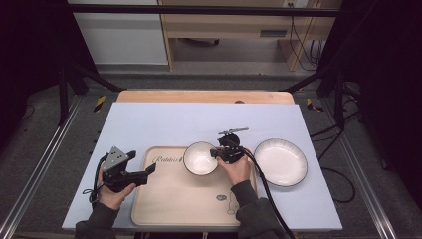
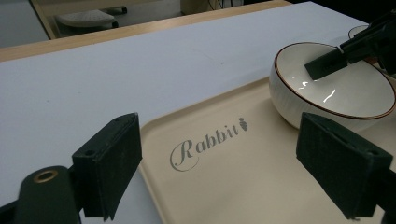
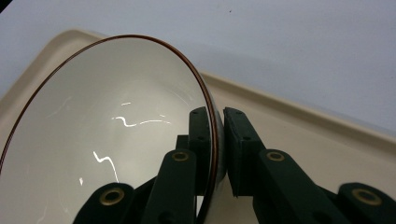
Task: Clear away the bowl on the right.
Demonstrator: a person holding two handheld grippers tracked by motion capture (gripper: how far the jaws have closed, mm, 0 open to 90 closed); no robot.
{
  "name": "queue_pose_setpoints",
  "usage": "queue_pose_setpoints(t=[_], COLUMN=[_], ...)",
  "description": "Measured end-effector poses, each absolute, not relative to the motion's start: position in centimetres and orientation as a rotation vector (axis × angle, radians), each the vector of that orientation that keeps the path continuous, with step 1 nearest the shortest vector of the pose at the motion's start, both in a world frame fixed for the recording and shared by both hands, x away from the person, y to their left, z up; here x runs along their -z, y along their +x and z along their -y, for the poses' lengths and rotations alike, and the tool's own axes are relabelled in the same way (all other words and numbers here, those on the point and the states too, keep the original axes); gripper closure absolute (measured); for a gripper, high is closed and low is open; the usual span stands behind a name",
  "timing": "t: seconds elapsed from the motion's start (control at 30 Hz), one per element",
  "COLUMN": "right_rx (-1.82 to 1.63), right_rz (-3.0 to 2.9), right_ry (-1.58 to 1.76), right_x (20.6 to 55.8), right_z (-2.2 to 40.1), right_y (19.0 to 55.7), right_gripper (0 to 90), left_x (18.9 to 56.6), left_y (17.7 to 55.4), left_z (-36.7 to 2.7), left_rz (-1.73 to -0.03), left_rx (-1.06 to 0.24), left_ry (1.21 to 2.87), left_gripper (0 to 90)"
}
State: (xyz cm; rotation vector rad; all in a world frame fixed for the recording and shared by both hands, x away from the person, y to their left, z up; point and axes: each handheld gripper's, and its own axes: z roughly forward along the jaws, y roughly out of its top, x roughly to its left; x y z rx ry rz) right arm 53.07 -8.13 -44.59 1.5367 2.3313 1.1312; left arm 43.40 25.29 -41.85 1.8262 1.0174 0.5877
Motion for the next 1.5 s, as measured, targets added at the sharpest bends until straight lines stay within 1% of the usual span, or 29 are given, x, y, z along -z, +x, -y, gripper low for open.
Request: queue_pose_setpoints(t=[0.63, 0.77, 1.1, 1.2, 1.27, 1.3, 1.33, 1.37, 1.4, 1.43, 1.47, 1.5], right_rx=[-1.113, -1.117, -1.122, -1.128, -1.123, -1.122, -1.122, -1.124, -1.130, -1.130, -1.145, -1.154], right_rz=[-2.324, -2.326, -2.287, -2.262, -2.257, -2.240, -2.240, -2.234, -2.221, -2.221, -2.212, -2.210], right_ry=[1.550, 1.524, 1.430, 1.405, 1.394, 1.378, 1.378, 1.379, 1.364, 1.364, 1.349, 1.334], right_x=[45.1, 45.1, 44.5, 44.2, 44.1, 43.8, 43.8, 43.7, 43.4, 43.4, 43.0, 42.9], right_z=[8.1, 8.1, 8.1, 8.3, 8.4, 8.5, 8.5, 8.5, 8.6, 8.6, 8.7, 8.8], right_y=[53.3, 53.3, 52.7, 52.6, 52.6, 52.5, 52.5, 52.3, 52.1, 52.1, 51.9, 51.8], right_gripper=[81.7, 80.6, 61.5, 53.4, 51.8, 47.1, 47.1, 45.8, 42.2, 42.2, 36.4, 33.5], left_x=[41.9, 41.9, 41.8, 41.8, 41.8, 41.8, 41.8, 41.8, 41.8, 41.8, 41.7, 41.7], left_y=[43.4, 43.4, 43.4, 43.4, 43.3, 43.4, 43.4, 43.3, 43.3, 43.3, 43.3, 43.3], left_z=[-25.2, -25.3, -25.3, -25.3, -25.3, -25.3, -25.3, -25.3, -25.3, -25.3, -25.3, -25.3], left_rz=[-1.017, -1.018, -1.018, -1.016, -1.016, -1.016, -1.016, -1.017, -1.016, -1.016, -1.016, -1.016], left_rx=[-0.589, -0.588, -0.589, -0.591, -0.592, -0.590, -0.590, -0.591, -0.591, -0.591, -0.592, -0.591], left_ry=[1.830, 1.831, 1.825, 1.824, 1.824, 1.823, 1.823, 1.820, 1.822, 1.822, 1.822, 1.821], left_gripper=[13.9, 13.9, 13.9, 13.8, 13.8, 13.8, 13.8, 13.8, 13.8, 13.8, 13.8, 13.8])
